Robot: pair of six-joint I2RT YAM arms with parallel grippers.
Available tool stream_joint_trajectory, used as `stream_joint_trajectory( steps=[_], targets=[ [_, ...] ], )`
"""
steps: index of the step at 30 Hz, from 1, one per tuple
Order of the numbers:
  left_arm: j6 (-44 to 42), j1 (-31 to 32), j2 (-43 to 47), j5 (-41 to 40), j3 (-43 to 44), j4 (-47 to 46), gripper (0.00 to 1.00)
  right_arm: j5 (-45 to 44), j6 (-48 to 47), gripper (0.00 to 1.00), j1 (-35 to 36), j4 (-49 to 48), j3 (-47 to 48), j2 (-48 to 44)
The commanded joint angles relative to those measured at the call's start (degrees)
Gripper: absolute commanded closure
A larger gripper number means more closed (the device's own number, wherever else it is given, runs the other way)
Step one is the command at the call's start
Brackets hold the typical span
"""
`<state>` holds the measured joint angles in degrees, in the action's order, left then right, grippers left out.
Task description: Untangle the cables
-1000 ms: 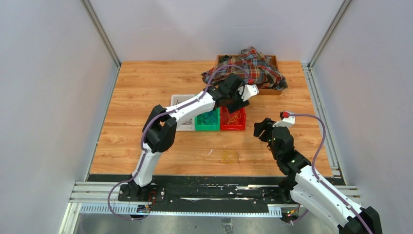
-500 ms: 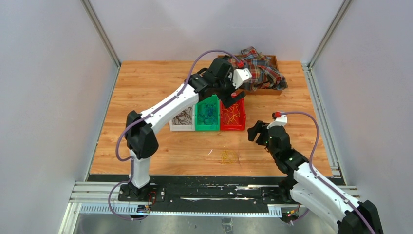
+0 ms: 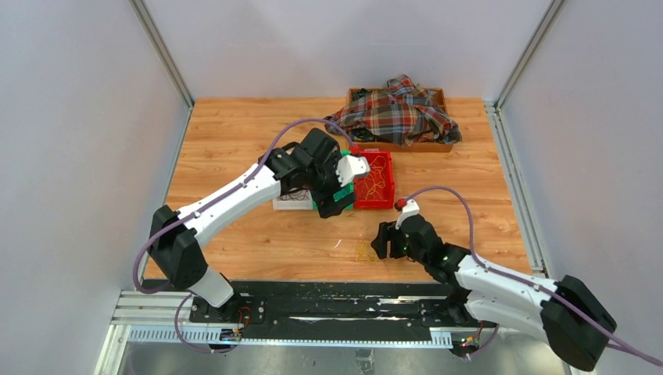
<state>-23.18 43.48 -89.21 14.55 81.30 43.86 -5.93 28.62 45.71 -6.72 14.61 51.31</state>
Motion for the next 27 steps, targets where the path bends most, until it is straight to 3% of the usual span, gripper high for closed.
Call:
stream_joint_trajectory(
  steps=[1,6,10,16,22,27],
  targets=[
    [-1.5,-0.5,3.4,3.3,-4.0,1.2,0.00,4.8,-3.5,0.35,1.6,-7.1,1.4,6.8],
    [-3.6,-1.0,5.0,6.1,-5.2,4.8,0.02,11.0,-6.5,0.40,1.5,-9.6,4.3,13.9],
    [-4.2,-2.6,6.1,5.4,-6.2,5.3,0.04,11.9,-7.0,0.54,1.5,-9.4,5.6,16.2],
    [-4.5,-5.6,8.1,4.8,-6.8,5.5,0.06,10.2,-7.2,0.98,1.3,-4.6,8.0,13.0],
    [-5.7,-6.3,10.1,1.8,-7.2,5.9,0.07,11.6,-4.1,0.99,-3.0,-1.6,12.8,4.6],
    [-4.7,-6.9,10.5,0.3,-5.0,7.4,0.03,13.0,-5.4,0.99,-9.6,1.2,19.4,3.0]
  ],
)
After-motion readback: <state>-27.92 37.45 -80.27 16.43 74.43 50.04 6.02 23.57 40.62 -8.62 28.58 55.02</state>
